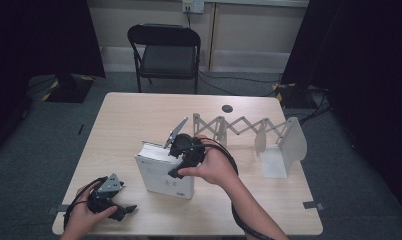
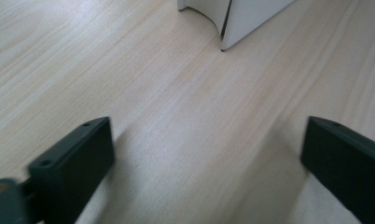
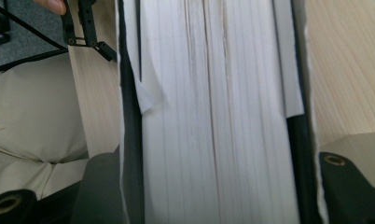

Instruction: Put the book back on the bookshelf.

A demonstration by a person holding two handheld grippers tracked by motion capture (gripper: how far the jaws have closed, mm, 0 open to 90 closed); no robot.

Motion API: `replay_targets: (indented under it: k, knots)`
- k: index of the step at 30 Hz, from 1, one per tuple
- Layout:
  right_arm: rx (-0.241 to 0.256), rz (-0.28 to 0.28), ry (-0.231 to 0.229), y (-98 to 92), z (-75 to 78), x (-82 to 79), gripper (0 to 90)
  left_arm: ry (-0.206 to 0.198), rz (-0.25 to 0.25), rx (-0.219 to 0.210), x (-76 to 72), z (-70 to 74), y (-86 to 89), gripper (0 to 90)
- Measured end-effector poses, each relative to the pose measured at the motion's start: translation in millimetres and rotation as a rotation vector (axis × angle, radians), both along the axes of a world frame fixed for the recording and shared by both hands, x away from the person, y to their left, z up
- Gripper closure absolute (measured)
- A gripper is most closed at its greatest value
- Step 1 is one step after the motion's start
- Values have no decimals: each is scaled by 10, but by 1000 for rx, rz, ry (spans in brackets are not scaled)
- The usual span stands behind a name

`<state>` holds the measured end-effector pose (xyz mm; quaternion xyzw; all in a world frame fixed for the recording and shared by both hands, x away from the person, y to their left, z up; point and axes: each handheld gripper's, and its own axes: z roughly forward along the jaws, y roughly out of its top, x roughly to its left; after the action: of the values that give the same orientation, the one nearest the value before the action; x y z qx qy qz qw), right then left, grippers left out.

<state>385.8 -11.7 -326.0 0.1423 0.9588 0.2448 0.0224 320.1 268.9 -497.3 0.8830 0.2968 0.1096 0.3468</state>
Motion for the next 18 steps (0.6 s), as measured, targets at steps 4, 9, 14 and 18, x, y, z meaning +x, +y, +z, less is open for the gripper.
replay_targets:
  k: [4, 9, 14, 18]
  knots:
    - [-6, 0, 2, 12, -1, 6, 428, -18, 7, -16, -7, -25, 3, 0]
    - [-33, 2, -7, 78, -5, 10, 407, -37, 5, -38, -16, -48, 20, 0]
    - [-53, 4, -13, 169, -16, 12, 390, -37, 6, -38, -16, -49, 20, 0]
    - [-53, 1, -10, 196, -27, 26, 386, -37, 6, -38, -16, -48, 20, 0]
